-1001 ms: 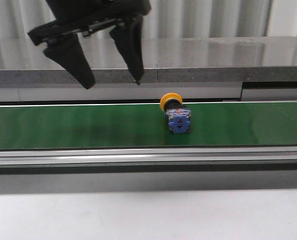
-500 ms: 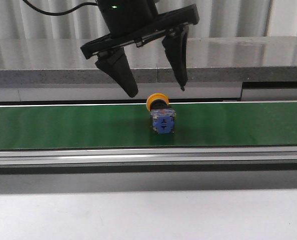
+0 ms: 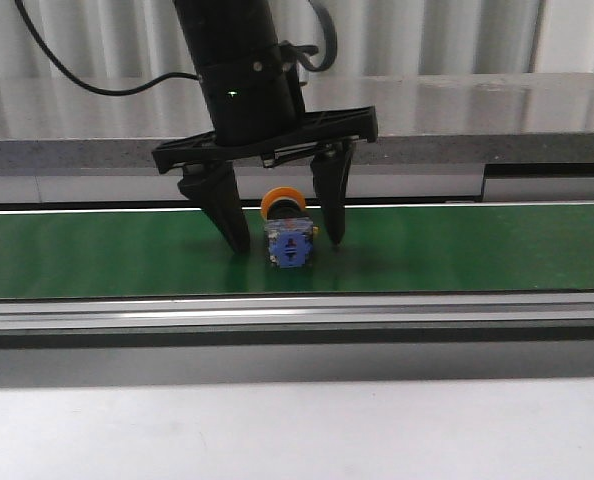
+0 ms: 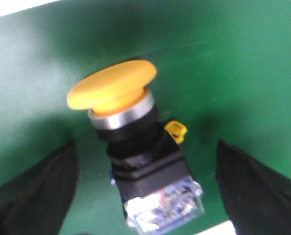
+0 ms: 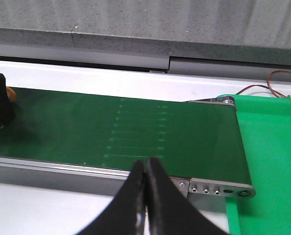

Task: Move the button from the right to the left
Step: 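Lower the open left gripper around the push-button on the belt and close, then lift the held push-button up off the belt with the left gripper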

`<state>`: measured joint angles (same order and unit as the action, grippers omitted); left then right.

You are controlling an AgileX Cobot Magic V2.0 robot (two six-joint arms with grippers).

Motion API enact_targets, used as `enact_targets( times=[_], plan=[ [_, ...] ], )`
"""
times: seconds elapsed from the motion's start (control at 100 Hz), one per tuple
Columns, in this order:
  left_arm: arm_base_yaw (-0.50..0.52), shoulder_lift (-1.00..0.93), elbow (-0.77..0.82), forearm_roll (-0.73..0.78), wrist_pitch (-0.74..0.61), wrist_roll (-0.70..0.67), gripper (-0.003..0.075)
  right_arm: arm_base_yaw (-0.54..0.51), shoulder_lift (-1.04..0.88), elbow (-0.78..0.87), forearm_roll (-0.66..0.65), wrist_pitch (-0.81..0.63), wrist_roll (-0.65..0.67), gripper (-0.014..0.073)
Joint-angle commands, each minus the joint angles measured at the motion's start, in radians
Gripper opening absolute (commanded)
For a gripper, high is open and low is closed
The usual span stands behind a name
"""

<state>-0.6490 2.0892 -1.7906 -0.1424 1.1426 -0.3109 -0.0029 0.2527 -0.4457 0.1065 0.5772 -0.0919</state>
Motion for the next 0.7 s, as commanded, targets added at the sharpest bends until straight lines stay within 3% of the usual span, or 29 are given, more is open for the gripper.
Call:
enact_targets(
  times=[0.0,0.06,0.25,0.33,0.69],
  plan=[
    [-0.006,-0.047,-0.028,-0.006,-0.006,-0.020,0.0545,0.001,0.008,-0.024,0.002,-0.081,-0.006,-0.0068],
    [-0.006,-0.045,-0.028,-0.006,-0.004,-0.028,0.0481,0.001,0.008,-0.024,0.002,-0.081,-0.006,-0.0068],
    [-0.006,-0.045,-0.033,-0.004,0.011,-0.031,0.0087,0.001,0.008,-0.024,0.002,-0.080,-0.006,-0.0068],
    [-0.006,-0.045,-0.051,-0.001,0.029,-0.026,-0.0015,0.001,0.008,-0.024,0.002,-0.080,-0.006,-0.0068],
    [0.018,-0.087,-0.207,0.045,0.110,0.047,-0.0020,0.001,0.008,-0.024,0.002,-0.080,-0.006,-0.0068]
  ],
)
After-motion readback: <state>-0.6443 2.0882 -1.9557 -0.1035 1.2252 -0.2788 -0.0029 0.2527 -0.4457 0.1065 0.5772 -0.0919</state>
